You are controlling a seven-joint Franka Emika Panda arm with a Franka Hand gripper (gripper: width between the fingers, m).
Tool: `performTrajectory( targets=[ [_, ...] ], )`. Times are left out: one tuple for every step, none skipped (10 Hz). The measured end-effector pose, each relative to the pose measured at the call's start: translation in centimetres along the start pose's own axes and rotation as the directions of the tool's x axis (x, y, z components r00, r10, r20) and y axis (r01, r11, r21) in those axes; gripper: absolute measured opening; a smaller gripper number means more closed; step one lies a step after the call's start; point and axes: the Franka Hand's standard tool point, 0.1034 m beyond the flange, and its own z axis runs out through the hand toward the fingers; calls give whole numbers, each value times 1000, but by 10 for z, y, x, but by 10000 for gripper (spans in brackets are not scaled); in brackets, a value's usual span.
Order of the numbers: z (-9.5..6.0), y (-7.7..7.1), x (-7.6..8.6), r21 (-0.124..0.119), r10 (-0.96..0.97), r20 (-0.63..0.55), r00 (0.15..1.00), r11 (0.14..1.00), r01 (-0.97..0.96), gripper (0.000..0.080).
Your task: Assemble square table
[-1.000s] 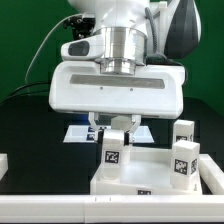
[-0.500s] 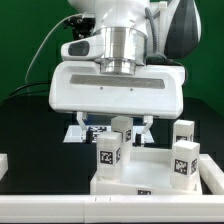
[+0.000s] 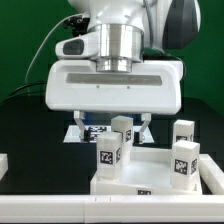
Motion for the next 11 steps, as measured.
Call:
performTrajectory(
  targets=[
    [2, -3, -4, 24, 42, 113, 993, 999, -45, 648],
    [2, -8, -3, 34, 90, 209, 974, 994, -99, 648],
    [5, -13, -3, 32, 129, 295, 947, 989, -145, 648],
    [8, -17, -2, 29, 148, 366, 919, 985, -170, 648],
    [12, -17, 4, 30, 136, 373, 918, 987, -159, 648],
    [14, -12, 8, 30, 128, 350, 928, 989, -148, 648],
    [13, -1, 11, 30, 114, 334, 936, 991, -131, 648],
    [12, 1, 15, 28, 116, 319, 941, 991, -131, 648],
    [12, 0, 17, 28, 114, 304, 946, 991, -128, 622],
    [12, 0, 17, 23, 128, 306, 943, 990, -142, 622],
    [13, 0, 16, 20, 140, 307, 941, 988, -153, 457]
  ],
)
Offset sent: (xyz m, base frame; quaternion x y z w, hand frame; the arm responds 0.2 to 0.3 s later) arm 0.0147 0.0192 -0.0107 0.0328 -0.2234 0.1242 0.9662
